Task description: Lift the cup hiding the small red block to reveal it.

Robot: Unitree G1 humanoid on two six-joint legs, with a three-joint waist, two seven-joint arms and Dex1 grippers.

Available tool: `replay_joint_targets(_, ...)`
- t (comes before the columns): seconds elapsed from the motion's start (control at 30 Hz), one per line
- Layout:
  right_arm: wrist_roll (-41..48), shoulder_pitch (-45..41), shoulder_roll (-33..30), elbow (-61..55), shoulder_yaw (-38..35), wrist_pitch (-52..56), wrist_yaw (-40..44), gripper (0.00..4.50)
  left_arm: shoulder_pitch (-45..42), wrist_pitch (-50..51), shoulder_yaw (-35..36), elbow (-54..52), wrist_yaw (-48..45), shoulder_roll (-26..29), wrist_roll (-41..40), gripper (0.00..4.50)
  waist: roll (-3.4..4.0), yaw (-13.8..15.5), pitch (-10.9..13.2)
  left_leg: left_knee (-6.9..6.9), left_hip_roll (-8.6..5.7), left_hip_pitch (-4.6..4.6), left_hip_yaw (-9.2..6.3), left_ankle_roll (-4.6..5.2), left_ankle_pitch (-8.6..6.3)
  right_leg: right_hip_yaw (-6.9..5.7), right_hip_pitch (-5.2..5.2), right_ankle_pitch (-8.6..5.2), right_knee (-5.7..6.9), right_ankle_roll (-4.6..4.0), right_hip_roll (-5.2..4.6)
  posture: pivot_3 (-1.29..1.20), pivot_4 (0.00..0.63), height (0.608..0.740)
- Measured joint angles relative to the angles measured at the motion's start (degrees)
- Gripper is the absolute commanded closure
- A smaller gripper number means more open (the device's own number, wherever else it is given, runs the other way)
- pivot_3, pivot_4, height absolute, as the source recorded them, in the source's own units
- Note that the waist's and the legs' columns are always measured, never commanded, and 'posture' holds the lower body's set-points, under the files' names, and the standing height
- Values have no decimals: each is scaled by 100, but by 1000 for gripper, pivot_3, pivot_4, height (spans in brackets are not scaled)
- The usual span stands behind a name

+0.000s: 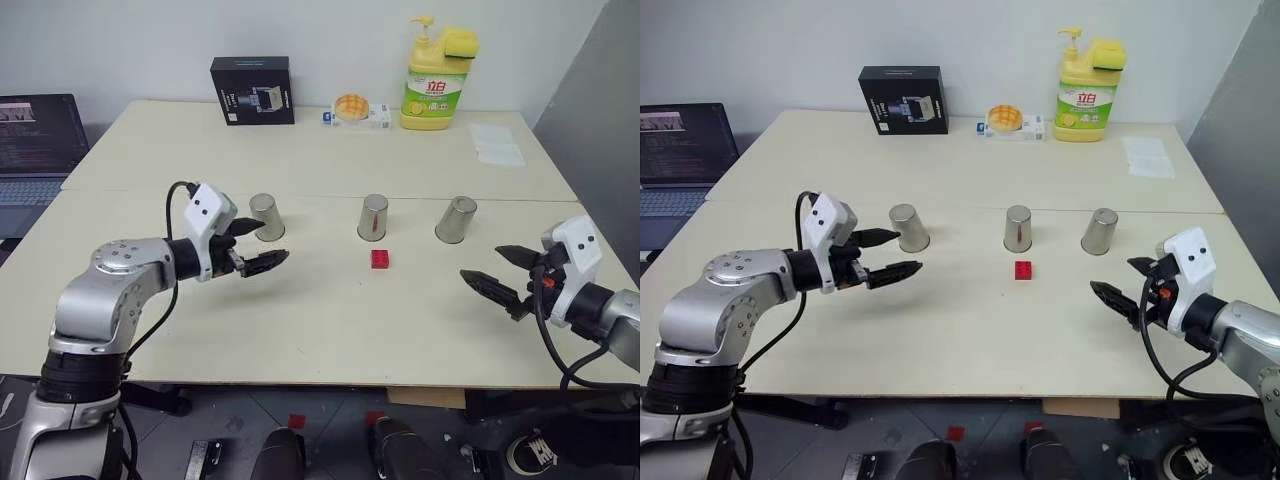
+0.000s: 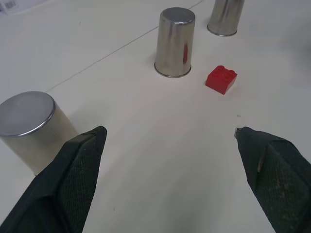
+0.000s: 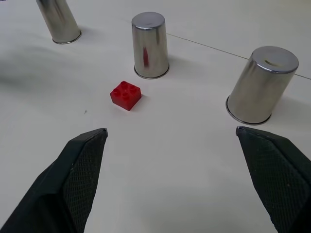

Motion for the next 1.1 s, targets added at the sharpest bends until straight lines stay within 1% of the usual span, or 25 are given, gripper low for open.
replay_joint_targets(0.2, -2, 17, -26, 16, 0, -1, 10, 0, 97, 12, 50, -7, 20, 18, -25, 15, 0, 2, 0, -1, 1, 0, -1, 0, 0, -1, 0, 0, 0, 0, 0, 0, 150, 740)
replay_joint_targets(0.4, -29, 18, -46, 105, 45, -2, 22, 0, 166, 11, 148, -78, 16, 159, -66, 15, 0, 1, 0, -1, 1, 0, -1, 0, 0, -1, 0, 0, 0, 0, 0, 0, 150, 740)
replay_joint_targets(1.1, -26, 2, -27, 171, 100, -7, -45, 0, 191, 1, 148, -117, 10, 211, -103, 15, 0, 2, 0, 0, 1, 0, 0, 0, 0, -1, 0, 0, 1, 0, 0, 0, 150, 740)
